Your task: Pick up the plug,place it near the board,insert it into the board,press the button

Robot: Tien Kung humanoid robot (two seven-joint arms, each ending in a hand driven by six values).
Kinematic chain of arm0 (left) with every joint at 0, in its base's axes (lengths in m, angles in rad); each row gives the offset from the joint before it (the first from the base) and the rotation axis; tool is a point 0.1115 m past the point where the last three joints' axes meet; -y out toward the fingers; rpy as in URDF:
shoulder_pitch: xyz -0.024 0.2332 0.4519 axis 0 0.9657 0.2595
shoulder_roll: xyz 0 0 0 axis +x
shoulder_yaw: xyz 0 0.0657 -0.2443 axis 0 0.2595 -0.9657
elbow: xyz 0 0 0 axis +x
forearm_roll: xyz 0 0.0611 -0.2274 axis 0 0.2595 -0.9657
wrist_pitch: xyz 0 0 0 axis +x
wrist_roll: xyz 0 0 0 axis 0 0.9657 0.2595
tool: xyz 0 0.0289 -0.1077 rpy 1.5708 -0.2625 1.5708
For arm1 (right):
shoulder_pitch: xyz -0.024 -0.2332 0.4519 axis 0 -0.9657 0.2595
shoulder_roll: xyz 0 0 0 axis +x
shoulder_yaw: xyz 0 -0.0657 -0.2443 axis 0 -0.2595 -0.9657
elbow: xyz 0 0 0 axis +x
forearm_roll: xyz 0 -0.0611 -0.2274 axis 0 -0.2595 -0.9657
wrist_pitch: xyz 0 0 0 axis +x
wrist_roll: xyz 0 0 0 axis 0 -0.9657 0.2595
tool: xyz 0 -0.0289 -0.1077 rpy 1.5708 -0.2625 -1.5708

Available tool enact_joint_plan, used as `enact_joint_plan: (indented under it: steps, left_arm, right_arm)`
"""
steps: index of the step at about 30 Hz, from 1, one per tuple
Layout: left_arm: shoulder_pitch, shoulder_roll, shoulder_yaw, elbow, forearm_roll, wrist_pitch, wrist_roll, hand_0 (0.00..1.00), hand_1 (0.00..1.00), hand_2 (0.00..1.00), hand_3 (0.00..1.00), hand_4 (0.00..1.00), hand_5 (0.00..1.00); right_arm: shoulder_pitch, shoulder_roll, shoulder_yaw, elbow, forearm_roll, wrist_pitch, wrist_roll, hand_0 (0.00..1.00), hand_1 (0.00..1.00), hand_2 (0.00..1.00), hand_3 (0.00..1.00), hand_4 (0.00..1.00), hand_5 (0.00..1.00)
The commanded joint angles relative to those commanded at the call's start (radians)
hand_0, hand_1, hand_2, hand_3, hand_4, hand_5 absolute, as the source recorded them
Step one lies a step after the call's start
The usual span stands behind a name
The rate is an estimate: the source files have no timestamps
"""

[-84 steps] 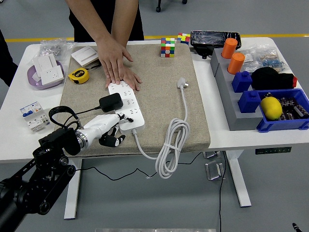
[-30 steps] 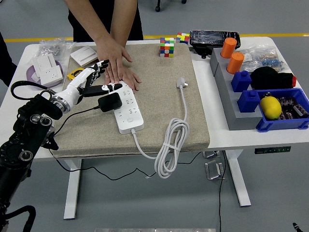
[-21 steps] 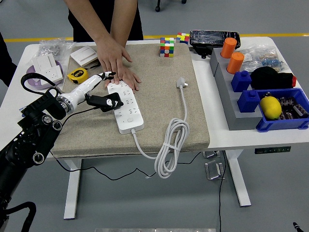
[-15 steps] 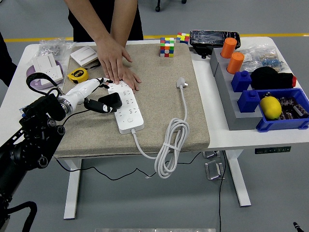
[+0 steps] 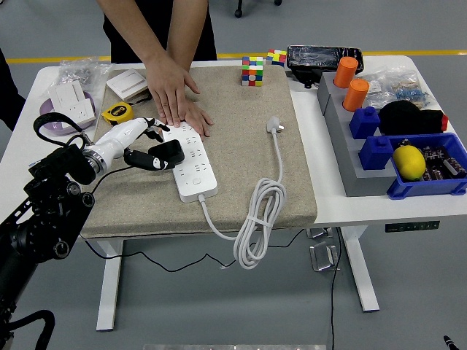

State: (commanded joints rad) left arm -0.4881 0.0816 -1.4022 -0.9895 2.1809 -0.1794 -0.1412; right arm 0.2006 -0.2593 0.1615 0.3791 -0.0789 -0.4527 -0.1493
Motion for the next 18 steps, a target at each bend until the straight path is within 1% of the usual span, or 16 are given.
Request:
enact_joint_plan:
  steps: [1,5,6,7,8,9,10,13,14,15,16,18]
  left_arm:
    - [0.009,-0.001,-0.006,-0.020,-0.025,0.005,-0.001,0.998,0.998,0.998,0.998,0.998,0.480]
    - [0.079,-0.010,-0.015,-0.165,-0.181,0.049,0.007,0.998,0.998,0.998,0.998,0.998,0.480]
    - [0.102,-0.013,-0.010,-0.207,-0.218,0.068,0.013,0.998,0.998,0.998,0.998,0.998,0.480]
    - [0.120,-0.015,-0.006,-0.246,-0.241,0.083,0.017,0.783,0.766,0.762,0.960,0.963,0.360]
    - [0.139,-0.014,0.002,-0.290,-0.253,0.100,0.024,0.783,0.766,0.762,0.960,0.963,0.360]
    - [0.152,-0.013,0.009,-0.317,-0.251,0.107,0.031,0.783,0.766,0.762,0.960,0.963,0.360]
    - [0.178,-0.014,0.016,-0.355,-0.227,0.082,0.056,0.783,0.766,0.762,0.960,0.963,0.360]
    - [0.221,-0.012,0.030,-0.424,-0.172,-0.004,0.087,0.783,0.766,0.762,0.960,0.963,0.360]
    - [0.239,-0.011,0.040,-0.444,-0.134,-0.034,0.092,0.423,0.406,0.480,0.882,0.886,0.297]
    - [0.253,-0.010,0.047,-0.458,-0.103,-0.058,0.096,0.423,0.406,0.480,0.882,0.886,0.297]
    - [0.263,-0.010,0.053,-0.467,-0.077,-0.071,0.099,0.423,0.406,0.480,0.882,0.886,0.297]
    - [0.281,-0.009,0.069,-0.481,-0.039,-0.084,0.101,0.423,0.406,0.480,0.882,0.886,0.297]
  right_arm:
    - [-0.001,0.000,0.001,0.000,0.000,0.000,0.000,0.814,0.747,0.746,0.771,0.998,0.998]
    - [-0.005,0.001,0.001,0.000,0.000,0.000,0.000,0.814,0.747,0.746,0.771,0.998,0.998]
    - [-0.006,0.002,0.001,0.000,0.000,0.000,0.000,0.814,0.747,0.746,0.771,0.998,0.998]
    - [-0.007,0.002,0.001,0.000,-0.001,-0.001,0.000,0.814,0.747,0.746,0.771,0.998,0.998]
    - [-0.007,0.002,0.001,0.000,-0.001,0.000,0.000,0.813,0.748,0.746,0.771,0.998,0.998]
    - [-0.008,0.003,0.001,0.000,-0.001,0.000,0.000,0.813,0.748,0.746,0.771,0.998,0.998]
    - [-0.008,0.003,0.001,0.000,-0.003,-0.001,-0.001,0.813,0.748,0.746,0.771,0.998,0.998]
    - [-0.008,0.003,0.001,0.000,-0.003,-0.001,-0.001,0.813,0.748,0.746,0.771,0.998,0.998]
    - [-0.008,0.003,0.004,0.001,-0.005,-0.001,-0.001,0.812,0.747,0.746,0.771,0.998,0.998]
    - [-0.007,0.003,0.005,0.001,-0.006,-0.001,-0.001,0.812,0.747,0.746,0.771,0.998,0.998]
    - [-0.007,0.003,0.004,0.001,-0.006,-0.001,0.000,0.812,0.747,0.746,0.771,0.998,0.998]
    - [-0.006,0.003,0.003,0.001,-0.005,-0.001,0.000,0.812,0.747,0.746,0.771,0.998,0.998]
